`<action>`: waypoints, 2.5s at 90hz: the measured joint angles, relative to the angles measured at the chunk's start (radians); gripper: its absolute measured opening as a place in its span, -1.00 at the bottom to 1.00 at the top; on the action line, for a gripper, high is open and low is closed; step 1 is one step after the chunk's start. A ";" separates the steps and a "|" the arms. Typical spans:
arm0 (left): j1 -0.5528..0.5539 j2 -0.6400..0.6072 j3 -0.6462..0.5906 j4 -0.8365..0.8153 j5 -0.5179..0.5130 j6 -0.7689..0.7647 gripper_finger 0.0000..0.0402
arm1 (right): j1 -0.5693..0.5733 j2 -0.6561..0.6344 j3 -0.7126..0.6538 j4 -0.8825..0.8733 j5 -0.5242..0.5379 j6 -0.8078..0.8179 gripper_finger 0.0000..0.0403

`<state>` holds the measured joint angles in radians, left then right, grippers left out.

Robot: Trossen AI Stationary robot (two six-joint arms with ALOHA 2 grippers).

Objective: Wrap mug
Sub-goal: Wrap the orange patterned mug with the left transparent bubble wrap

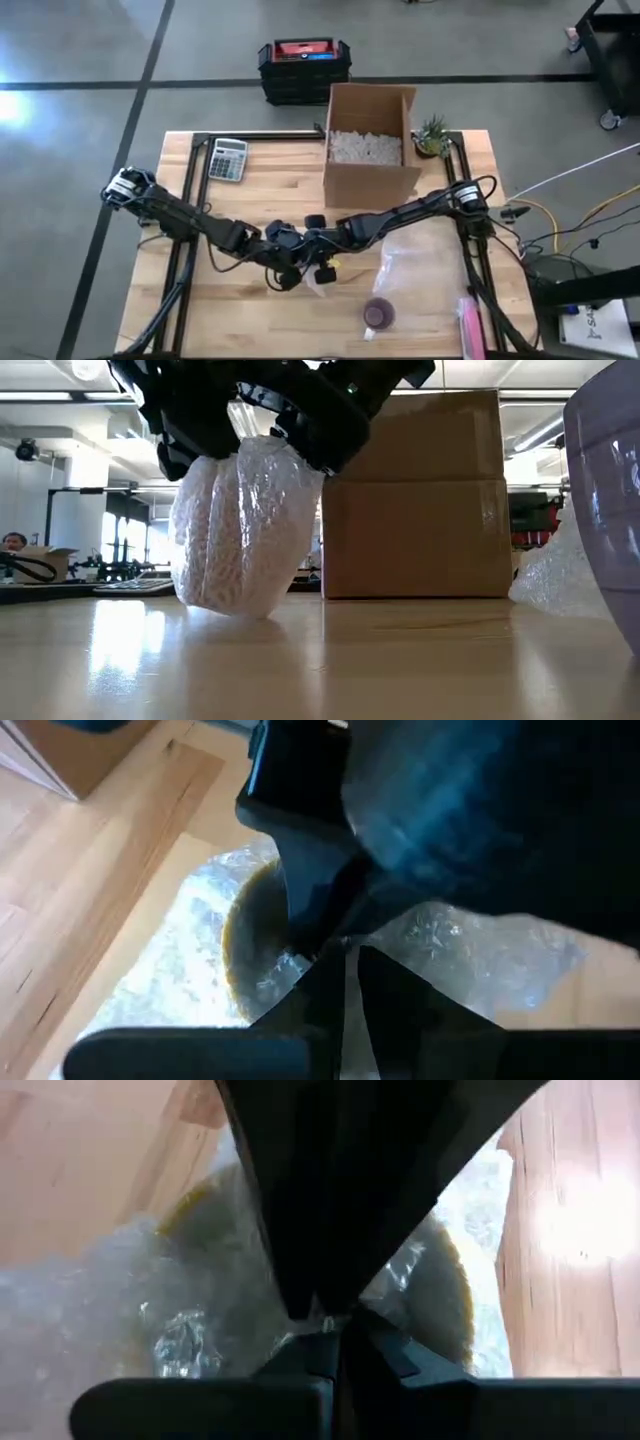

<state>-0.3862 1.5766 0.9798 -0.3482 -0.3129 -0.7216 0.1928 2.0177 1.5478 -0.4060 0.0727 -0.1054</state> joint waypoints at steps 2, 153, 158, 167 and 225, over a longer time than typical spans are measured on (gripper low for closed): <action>0.000 0.001 0.000 0.007 0.001 0.000 -0.89 | 0.000 -0.002 0.008 -0.019 -0.001 -0.005 -1.00; 0.000 -0.112 -0.014 0.070 -0.041 0.078 -0.89 | -0.011 -0.068 0.226 -0.378 -0.056 -0.045 -1.00; 0.000 -0.121 -0.014 0.052 -0.041 0.076 -0.89 | 0.004 -0.068 0.227 -0.376 -0.111 -0.036 -1.00; -0.006 -0.151 -0.014 0.021 -0.041 0.068 -0.89 | 0.038 -0.068 0.215 -0.332 -0.163 -0.025 -1.00; -0.045 -0.273 -0.014 -0.132 -0.043 -0.033 -0.89 | -0.020 0.137 0.202 -0.210 -0.132 -0.008 -1.00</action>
<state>-0.4308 1.3033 0.9653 -0.4803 -0.3558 -0.7541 0.1726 2.1548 1.7500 -0.6163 -0.0589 -0.1139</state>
